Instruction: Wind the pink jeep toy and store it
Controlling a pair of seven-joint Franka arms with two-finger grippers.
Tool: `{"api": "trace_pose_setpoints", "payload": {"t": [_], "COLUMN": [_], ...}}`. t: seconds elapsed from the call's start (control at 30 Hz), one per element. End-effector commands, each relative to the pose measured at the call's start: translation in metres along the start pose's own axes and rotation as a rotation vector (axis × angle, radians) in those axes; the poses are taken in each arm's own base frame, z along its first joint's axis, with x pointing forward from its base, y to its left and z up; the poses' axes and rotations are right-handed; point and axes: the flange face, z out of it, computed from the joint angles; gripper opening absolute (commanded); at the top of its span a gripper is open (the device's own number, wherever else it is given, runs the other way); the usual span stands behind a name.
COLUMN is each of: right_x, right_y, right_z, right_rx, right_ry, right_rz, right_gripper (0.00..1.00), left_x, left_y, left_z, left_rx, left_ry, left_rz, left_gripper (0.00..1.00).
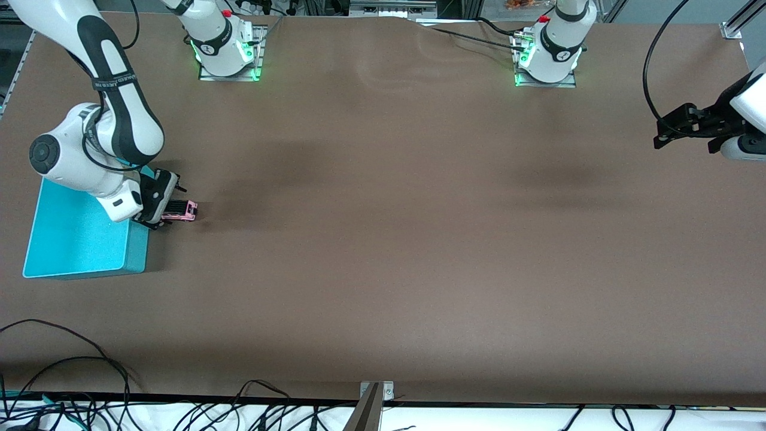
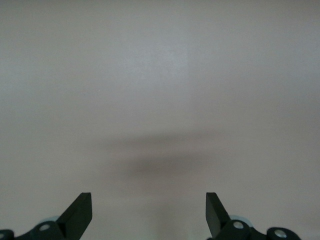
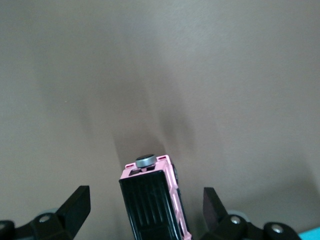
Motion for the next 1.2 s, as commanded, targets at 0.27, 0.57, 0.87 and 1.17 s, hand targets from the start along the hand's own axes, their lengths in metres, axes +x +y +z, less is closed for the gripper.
{"api": "trace_pose_setpoints", "payload": {"t": [0.27,0.57,0.87,1.17], "right_x": [-0.008,-0.014,-0.013,-0.001], "right_y": [0.002,-0.001,-0.002,-0.002], "right_z": [0.017,0.036,0.036,-0.009], "right_rx": [-0.066,-0.054,-0.06,-0.108], "right_ry": [-0.004,-0.012,-0.01,0.015], "right_rz": [-0.084,-0.076,-0.072,-0.06], "right_gripper": [1.0,0.97,0.62,0.18], "left_x": [0.002,0.008,0.008,0.008], "left_y": [-0.014,-0.012,-0.012,-0.014], "left_z": [-0.011,-0.001,-0.001,-0.001], "left_rx": [-0.016,-0.023,-0.023,-0.024], "left_ry": [0.013,-0.002,-0.004,-0.004], "left_rz": [-0.023,-0.026,-0.028,-0.029], "left_gripper": [1.0,1.0,1.0,1.0]}}
